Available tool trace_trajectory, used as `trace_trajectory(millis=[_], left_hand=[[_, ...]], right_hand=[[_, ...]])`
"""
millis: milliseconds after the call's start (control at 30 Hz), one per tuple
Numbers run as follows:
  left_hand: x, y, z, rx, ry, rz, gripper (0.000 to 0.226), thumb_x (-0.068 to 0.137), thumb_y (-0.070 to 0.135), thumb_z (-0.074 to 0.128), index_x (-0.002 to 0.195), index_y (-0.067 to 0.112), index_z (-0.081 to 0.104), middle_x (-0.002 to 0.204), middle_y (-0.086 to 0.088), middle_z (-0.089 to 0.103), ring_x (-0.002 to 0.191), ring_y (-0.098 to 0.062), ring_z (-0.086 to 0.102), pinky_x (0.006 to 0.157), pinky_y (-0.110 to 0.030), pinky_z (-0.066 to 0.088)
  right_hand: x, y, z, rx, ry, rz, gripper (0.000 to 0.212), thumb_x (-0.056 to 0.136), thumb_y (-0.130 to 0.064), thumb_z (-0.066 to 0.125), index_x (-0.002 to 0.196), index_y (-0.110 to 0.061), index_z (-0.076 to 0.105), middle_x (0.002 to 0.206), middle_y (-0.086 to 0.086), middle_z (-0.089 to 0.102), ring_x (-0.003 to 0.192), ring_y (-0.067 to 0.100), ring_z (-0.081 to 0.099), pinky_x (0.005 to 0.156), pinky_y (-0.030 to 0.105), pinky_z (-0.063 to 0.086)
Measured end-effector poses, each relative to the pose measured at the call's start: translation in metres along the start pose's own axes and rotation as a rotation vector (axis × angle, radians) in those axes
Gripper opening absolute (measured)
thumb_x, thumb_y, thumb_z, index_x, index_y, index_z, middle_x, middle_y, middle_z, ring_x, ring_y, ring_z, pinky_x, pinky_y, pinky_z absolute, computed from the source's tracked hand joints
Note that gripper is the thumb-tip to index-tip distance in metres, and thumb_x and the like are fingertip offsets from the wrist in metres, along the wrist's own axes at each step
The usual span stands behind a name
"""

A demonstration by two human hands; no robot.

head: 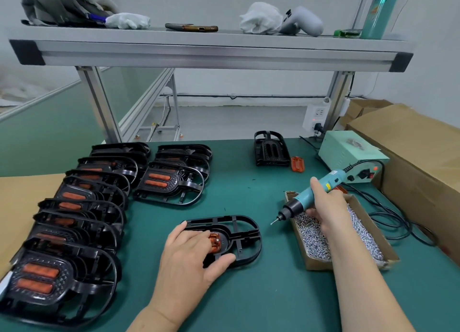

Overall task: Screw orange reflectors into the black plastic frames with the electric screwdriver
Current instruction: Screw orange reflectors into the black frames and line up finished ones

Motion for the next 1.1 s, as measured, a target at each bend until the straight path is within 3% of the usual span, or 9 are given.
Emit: trace_trajectory(millis=[133, 200, 233, 333, 433, 567, 633, 933, 1100], left_hand=[[-0.002, -0.002, 0.0, -0.001, -0.028, -0.015, 0.048, 0.086, 0.063, 0.06, 0.067, 0.019, 0.058, 0.085, 0.01, 0.071, 0.086, -0.014, 0.066, 0.11, -0.044, 0.037], [-0.001, -0.002, -0.001, -0.003, -0.048, -0.029, 0.048, 0.087, 0.062, 0.06, 0.067, 0.018, 0.059, 0.085, 0.009, 0.072, 0.086, -0.014, 0.066, 0.111, -0.044, 0.037], [0.0, -0.001, -0.001, -0.008, -0.058, -0.034, 0.046, 0.087, 0.061, 0.06, 0.068, 0.019, 0.06, 0.086, 0.009, 0.072, 0.086, -0.014, 0.066, 0.11, -0.045, 0.037], [0.0, 0.001, -0.004, -0.018, -0.084, -0.051, 0.039, 0.09, 0.054, 0.058, 0.073, 0.019, 0.064, 0.092, 0.009, 0.073, 0.088, -0.014, 0.066, 0.11, -0.047, 0.037], [-0.001, 0.001, -0.005, -0.024, -0.117, -0.076, 0.04, 0.096, 0.047, 0.05, 0.075, 0.017, 0.066, 0.095, 0.006, 0.073, 0.091, -0.015, 0.067, 0.111, -0.048, 0.036], [0.0, 0.002, -0.009, -0.053, -0.103, -0.089, 0.035, 0.098, 0.037, 0.045, 0.08, 0.018, 0.069, 0.094, 0.009, 0.072, 0.094, -0.013, 0.067, 0.111, -0.048, 0.036], [0.0, 0.004, -0.011, -0.057, -0.088, -0.082, 0.033, 0.097, 0.034, 0.046, 0.083, 0.017, 0.07, 0.092, 0.01, 0.072, 0.093, -0.012, 0.066, 0.111, -0.048, 0.036], [-0.001, 0.008, -0.016, -0.1, -0.008, -0.024, 0.023, 0.094, 0.031, 0.054, 0.083, 0.019, 0.07, 0.092, 0.014, 0.069, 0.095, -0.009, 0.065, 0.111, -0.045, 0.036], [-0.005, 0.013, -0.018, -0.103, 0.088, 0.066, 0.018, 0.091, 0.03, 0.066, 0.095, 0.015, 0.075, 0.104, 0.01, 0.07, 0.102, -0.015, 0.064, 0.108, -0.045, 0.039]], right_hand=[[0.001, -0.001, -0.013, -0.226, 0.028, -0.078, 0.059, 0.091, -0.051, 0.065, 0.111, 0.003, 0.056, 0.083, 0.021, 0.072, 0.034, 0.013, 0.057, 0.037, 0.02, 0.041], [-0.002, -0.003, -0.021, -0.362, 0.037, -0.116, 0.064, 0.093, -0.057, 0.057, 0.111, 0.005, 0.057, 0.087, 0.021, 0.071, 0.042, 0.013, 0.063, 0.039, 0.017, 0.04], [-0.005, -0.005, -0.025, -0.444, 0.051, -0.149, 0.063, 0.095, -0.059, 0.052, 0.107, 0.002, 0.058, 0.09, 0.02, 0.071, 0.057, 0.017, 0.068, 0.049, 0.019, 0.043], [-0.018, -0.012, -0.037, -0.657, 0.087, -0.272, 0.034, 0.1, -0.047, 0.048, 0.096, -0.014, 0.058, 0.097, 0.008, 0.066, 0.09, 0.027, 0.053, 0.076, 0.034, 0.035], [-0.032, -0.009, -0.046, -0.824, -0.015, -0.332, 0.008, 0.094, -0.027, 0.06, 0.087, -0.028, 0.063, 0.09, -0.003, 0.067, 0.09, 0.023, 0.057, 0.073, 0.031, 0.037], [-0.048, 0.005, -0.041, -0.983, -0.207, -0.314, 0.011, 0.083, -0.034, 0.076, 0.083, -0.034, 0.066, 0.083, -0.015, 0.064, 0.077, 0.007, 0.059, 0.061, 0.027, 0.04], [-0.05, 0.006, -0.037, -0.996, -0.191, -0.345, 0.014, 0.082, -0.034, 0.078, 0.079, -0.033, 0.065, 0.083, -0.014, 0.064, 0.078, 0.01, 0.059, 0.065, 0.03, 0.044], [-0.058, -0.003, -0.035, -0.881, -0.044, -0.444, 0.027, 0.088, -0.031, 0.075, 0.064, -0.021, 0.068, 0.06, -0.007, 0.062, 0.062, 0.01, 0.055, 0.053, 0.029, 0.036], [-0.097, -0.035, -0.017, -0.582, -0.059, -0.568, 0.031, 0.091, -0.034, 0.07, 0.065, -0.019, 0.064, 0.064, -0.009, 0.063, 0.066, 0.004, 0.055, 0.058, 0.018, 0.037]])
Point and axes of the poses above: each hand's wrist, its own x-axis towards the middle knuckle, its own z-axis out of the palm, y = z × x, the point moved 5 cm from there along x, towards the middle knuckle
